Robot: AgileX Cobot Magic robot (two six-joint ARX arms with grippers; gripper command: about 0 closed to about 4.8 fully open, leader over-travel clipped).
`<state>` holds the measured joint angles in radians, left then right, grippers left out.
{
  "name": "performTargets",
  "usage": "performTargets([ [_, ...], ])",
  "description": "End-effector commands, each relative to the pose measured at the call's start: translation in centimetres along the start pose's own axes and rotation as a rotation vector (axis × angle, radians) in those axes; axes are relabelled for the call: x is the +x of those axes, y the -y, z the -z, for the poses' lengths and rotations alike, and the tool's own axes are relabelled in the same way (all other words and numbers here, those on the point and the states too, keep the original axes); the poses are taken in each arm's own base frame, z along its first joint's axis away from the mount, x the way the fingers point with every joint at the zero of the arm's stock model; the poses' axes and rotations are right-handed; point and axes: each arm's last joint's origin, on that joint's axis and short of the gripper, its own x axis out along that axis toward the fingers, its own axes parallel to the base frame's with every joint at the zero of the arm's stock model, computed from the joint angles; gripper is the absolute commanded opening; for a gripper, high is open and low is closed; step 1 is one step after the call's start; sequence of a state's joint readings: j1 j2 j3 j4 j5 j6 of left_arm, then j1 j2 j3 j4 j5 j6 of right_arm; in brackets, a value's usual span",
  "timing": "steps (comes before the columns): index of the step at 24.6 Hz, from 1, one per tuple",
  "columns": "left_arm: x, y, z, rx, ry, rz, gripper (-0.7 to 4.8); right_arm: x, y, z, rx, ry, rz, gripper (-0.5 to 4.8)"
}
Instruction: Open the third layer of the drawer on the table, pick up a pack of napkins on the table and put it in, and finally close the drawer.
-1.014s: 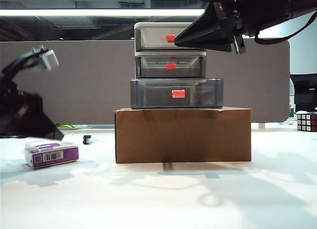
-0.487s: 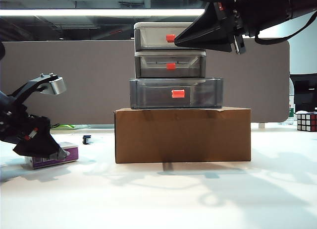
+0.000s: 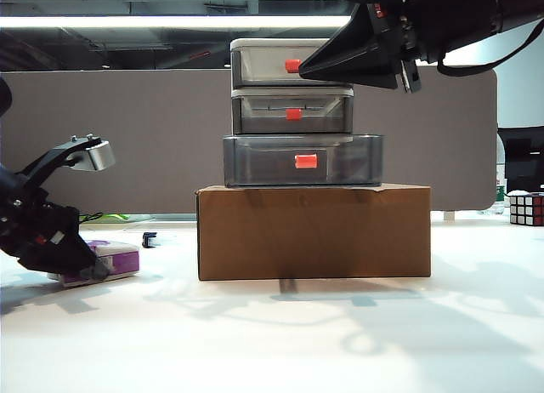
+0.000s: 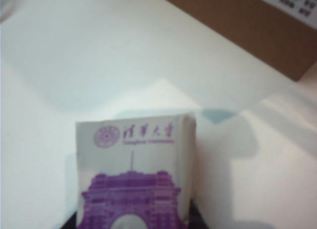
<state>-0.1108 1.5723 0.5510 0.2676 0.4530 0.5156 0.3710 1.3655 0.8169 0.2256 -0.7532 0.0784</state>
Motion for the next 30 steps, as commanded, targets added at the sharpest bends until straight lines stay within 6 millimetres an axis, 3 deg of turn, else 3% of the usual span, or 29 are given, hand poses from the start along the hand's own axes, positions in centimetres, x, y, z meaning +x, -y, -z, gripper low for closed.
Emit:
performTargets([
  [1,0.0,0.0,0.1,-0.007,-0.014,0.003,1.56,-0.1,-0.2,-0.3,-0.012,0.012,-0.010,-0.06],
  [4,-0.5,0.0,-0.4,0.004,0.006,-0.004,1.57,-0.1,-0.2,-0.3,-0.012,0.013,-0.011,-0.06],
  [9,-4.3,0.6,-3.4,0.071,0.124,-0.065,1.66,-0.5,-0.7,-0.9,-0.030,0.034,-0.012,-0.06],
  [15,-7.2,4.1,-7.1,0.190,0.236,0.005,1.84,-1.3,-1.4,-1.9,-0.068,0.076,-0.010,-0.06],
  [23,-7.0,10.3,-14.2,0.387,0.355,0.172,1.84,-1.8,-1.8,-2.3,-0.079,0.092,-0.011,-0.06],
  [28,-4.6,10.5,-16.0,0.395,0.335,0.215,1.84,-1.8,-1.9,-2.6,-0.086,0.099,-0.012,-0.06],
  [30,-2.8,11.3,-17.2,0.409,0.324,0.253,1.84,-2.0,-2.1,-2.9,-0.094,0.108,-0.012,-0.06],
])
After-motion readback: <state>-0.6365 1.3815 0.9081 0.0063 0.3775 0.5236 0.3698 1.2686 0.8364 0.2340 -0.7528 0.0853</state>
